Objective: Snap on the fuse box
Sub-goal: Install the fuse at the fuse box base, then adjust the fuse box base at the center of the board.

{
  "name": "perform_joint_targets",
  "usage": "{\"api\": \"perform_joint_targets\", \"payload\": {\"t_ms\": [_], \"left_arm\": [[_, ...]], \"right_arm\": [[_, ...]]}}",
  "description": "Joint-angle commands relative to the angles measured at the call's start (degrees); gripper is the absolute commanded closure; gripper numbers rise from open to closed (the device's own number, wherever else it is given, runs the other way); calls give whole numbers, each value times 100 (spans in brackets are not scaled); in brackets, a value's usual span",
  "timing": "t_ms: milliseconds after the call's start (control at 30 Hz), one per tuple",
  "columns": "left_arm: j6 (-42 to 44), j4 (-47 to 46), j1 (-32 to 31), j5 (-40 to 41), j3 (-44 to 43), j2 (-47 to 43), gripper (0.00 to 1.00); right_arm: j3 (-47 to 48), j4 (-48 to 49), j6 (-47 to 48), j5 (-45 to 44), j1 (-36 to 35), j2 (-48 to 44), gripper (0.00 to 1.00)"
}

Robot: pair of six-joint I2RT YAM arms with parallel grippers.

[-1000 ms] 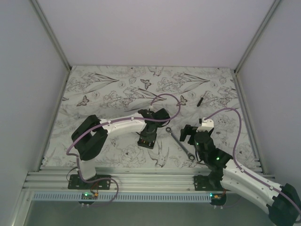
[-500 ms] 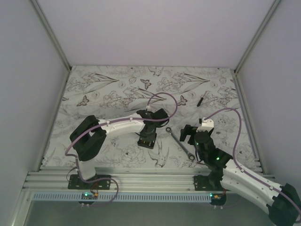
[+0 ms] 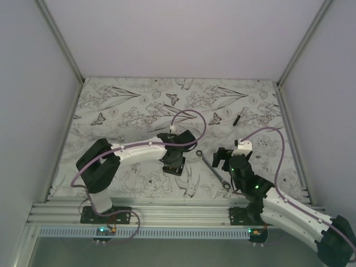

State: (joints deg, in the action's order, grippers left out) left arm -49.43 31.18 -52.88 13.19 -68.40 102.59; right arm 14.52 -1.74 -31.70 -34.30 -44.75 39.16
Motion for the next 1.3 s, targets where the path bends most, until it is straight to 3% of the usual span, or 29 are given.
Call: {"api": "perform_joint_targets", "payload": {"t_ms": [0,133,333,400,633,733,800,933,1267], "left_arm": [[179,413,-63,25,556,560,100],[391,409,-174,-82,96,284,98],[656,410,-194,-179,-623,-257,62],[707,411,-188,-126,-699,-526,54],[330,400,388,-294,337,-1579,42],[256,241,847,-593,994,-2032,47],[257,161,1164,-740,1336,-2223,60],[414,24,1526,-914,1663,-2234,74],[389,-802,1615,-1495,1849,-1294,84]], "right_arm": [[24,213,59,-34,34,-2,0],[69,180,67,137,36,34,0],[343,107,143,741,34,310,0],[499,23,166,970,34,479,0],[1179,-381,55,1674,-105,1205,8],[1301,-391,-71,1870,-145,1404,11],[1364,-364,-142,1999,-192,1550,13],[1512,-384,-244,2065,-291,1756,13],[1946,-462,-249,2093,-526,2347,16]]}}
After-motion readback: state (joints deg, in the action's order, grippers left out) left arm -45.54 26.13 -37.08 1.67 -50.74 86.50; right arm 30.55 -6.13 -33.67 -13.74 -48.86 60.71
